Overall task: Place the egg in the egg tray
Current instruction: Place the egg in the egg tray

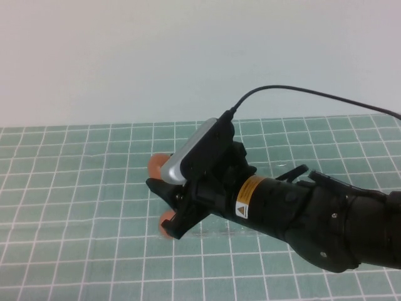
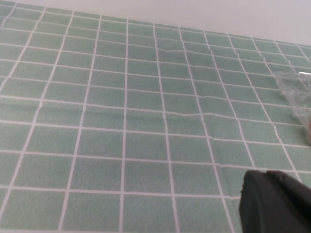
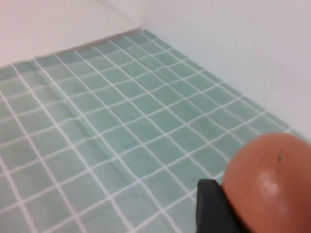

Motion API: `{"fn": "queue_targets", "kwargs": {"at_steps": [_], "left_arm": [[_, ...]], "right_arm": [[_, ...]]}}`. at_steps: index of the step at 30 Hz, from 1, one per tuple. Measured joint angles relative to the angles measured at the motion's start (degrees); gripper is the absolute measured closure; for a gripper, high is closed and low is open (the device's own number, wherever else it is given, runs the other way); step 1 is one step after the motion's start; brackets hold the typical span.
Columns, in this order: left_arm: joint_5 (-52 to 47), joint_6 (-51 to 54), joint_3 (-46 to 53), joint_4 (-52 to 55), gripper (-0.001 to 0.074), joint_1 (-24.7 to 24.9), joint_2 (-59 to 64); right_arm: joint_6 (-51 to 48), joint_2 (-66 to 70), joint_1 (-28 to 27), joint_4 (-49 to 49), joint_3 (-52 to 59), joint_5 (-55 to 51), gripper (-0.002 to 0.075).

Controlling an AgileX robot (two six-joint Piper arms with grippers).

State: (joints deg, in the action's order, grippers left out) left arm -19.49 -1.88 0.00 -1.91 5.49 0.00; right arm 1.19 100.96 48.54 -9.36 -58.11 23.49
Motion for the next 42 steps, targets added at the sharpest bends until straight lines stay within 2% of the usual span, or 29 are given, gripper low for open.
{"fn": "queue_targets", "kwargs": {"at_steps": [6, 9, 11, 16, 20, 30, 37, 42], "left_arm": [[0.0, 0.0, 0.0, 0.0, 0.0736, 0.0, 0.0], [0.0, 0.0, 0.0, 0.0, 0.0736, 0.0, 0.0], [0.0, 0.0, 0.0, 0.0, 0.0736, 0.0, 0.0], [0.0, 0.0, 0.0, 0.0, 0.0736, 0.0, 0.0], [0.0, 0.0, 0.0, 0.0, 0.0736, 0.0, 0.0], [0.0, 0.0, 0.0, 0.0, 0.0736, 0.0, 0.0], [0.0, 0.0, 0.0, 0.0, 0.0736, 0.0, 0.0], [0.0, 0.0, 0.0, 0.0, 0.0736, 0.0, 0.0]], "right_arm": [[-18.45, 0.0, 0.0, 14.43, 0.0, 0.16, 0.0342], [-21.83, 0.51, 0.0, 18.48, 0.44, 3.08, 0.0342], [-22.37, 1.42, 0.0, 19.29, 2.35, 9.36, 0.0342], [-21.36, 4.12, 0.0, 21.53, 10.21, 30.63, 0.0342], [-17.48, 7.6, 0.0, 22.21, 14.27, 38.92, 0.0342], [-14.77, 15.13, 0.0, 17.05, 15.11, 40.72, 0.0343], [-5.26, 15.36, 0.0, 15.5, 15.11, 40.7, 0.0343], [-2.6, 16.26, 0.0, 15.5, 15.11, 40.45, 0.0343]]}}
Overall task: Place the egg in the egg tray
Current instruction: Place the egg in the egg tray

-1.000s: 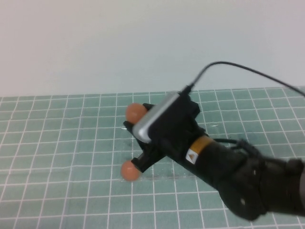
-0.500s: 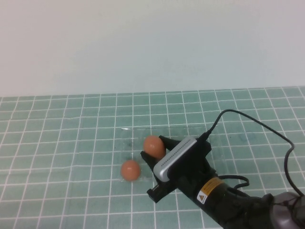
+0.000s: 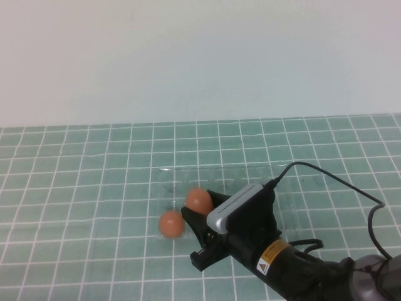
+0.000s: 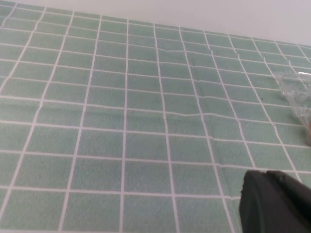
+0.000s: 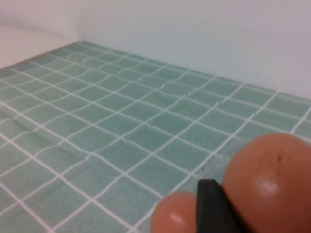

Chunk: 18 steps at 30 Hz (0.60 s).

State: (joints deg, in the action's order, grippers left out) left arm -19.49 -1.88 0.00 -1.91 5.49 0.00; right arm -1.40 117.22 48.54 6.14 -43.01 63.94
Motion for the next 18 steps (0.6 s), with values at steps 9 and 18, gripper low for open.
{"fn": "queue_targets", "kwargs": {"at_steps": [9, 18], "left_arm": [[0.0, 0.0, 0.0, 0.0, 0.0736, 0.0, 0.0], [0.0, 0.0, 0.0, 0.0, 0.0736, 0.0, 0.0]], "right_arm": [[4.99, 1.92, 0.0, 0.34, 0.0, -0.11, 0.0343], [6.25, 1.92, 0.0, 0.56, 0.0, -0.11, 0.0323]]}}
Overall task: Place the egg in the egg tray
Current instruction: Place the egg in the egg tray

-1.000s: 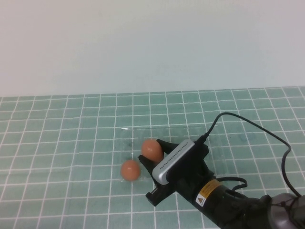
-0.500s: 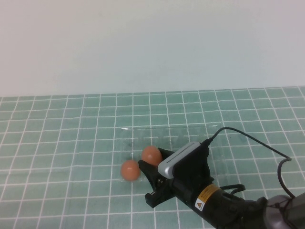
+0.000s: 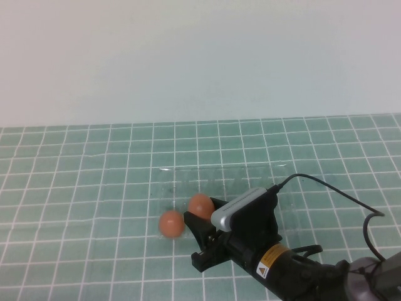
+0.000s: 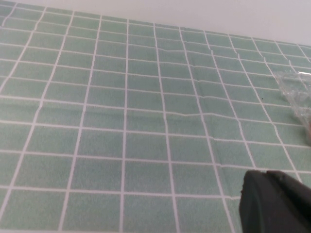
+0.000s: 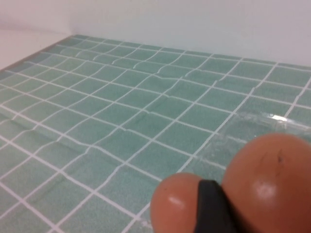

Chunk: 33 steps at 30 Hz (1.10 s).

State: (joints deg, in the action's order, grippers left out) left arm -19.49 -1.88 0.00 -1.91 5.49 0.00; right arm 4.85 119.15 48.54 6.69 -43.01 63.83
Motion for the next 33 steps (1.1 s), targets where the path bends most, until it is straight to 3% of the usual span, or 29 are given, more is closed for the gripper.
{"fn": "queue_targets", "kwargs": {"at_steps": [13, 21, 33], "left_arm": [[0.0, 0.0, 0.0, 0.0, 0.0736, 0.0, 0.0], [0.0, 0.0, 0.0, 0.0, 0.0736, 0.0, 0.0], [0.0, 0.0, 0.0, 0.0, 0.0736, 0.0, 0.0]], "right_arm": [[1.94, 0.0, 0.0, 0.18, 0.0, -0.88, 0.0303], [3.0, 0.0, 0.0, 0.31, -1.0, -2.2, 0.0195], [3.03, -0.28, 0.0, 0.31, -1.08, -1.75, 0.0189]]}}
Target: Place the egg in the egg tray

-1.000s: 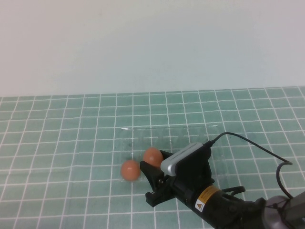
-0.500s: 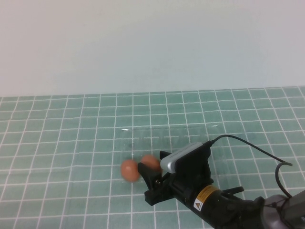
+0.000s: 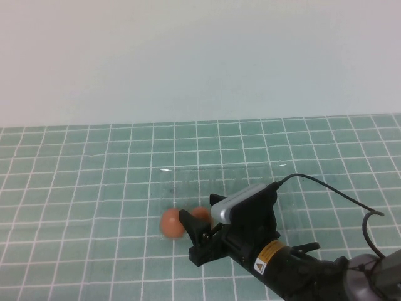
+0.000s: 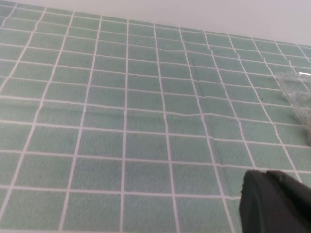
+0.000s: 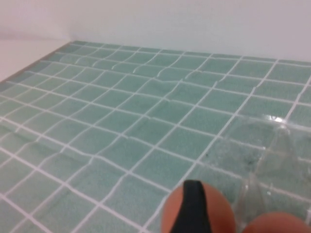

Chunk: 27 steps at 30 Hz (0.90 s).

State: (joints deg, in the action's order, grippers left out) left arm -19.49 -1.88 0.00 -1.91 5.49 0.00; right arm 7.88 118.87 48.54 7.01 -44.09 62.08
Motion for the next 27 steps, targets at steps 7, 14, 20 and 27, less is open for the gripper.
{"fn": "queue_targets", "kwargs": {"at_steps": [7, 14, 20, 27], "left_arm": [[0.0, 0.0, 0.0, 0.0, 0.0736, 0.0, 0.0], [0.0, 0.0, 0.0, 0.0, 0.0736, 0.0, 0.0], [0.0, 0.0, 0.0, 0.0, 0.0736, 0.0, 0.0], [0.0, 0.0, 0.0, 0.0, 0.0736, 0.0, 0.0]], "right_arm": [[-0.35, -3.75, 0.0, 0.0, 0.0, -1.19, 0.0192], [-17.21, -12.95, 0.0, 0.09, 0.0, -16.14, 0.0517], [-29.83, -26.55, 0.0, 1.17, 0.0, -32.72, 0.0709], [-35.74, -42.37, 0.0, 1.3, 0.19, -40.63, 0.0725]]}}
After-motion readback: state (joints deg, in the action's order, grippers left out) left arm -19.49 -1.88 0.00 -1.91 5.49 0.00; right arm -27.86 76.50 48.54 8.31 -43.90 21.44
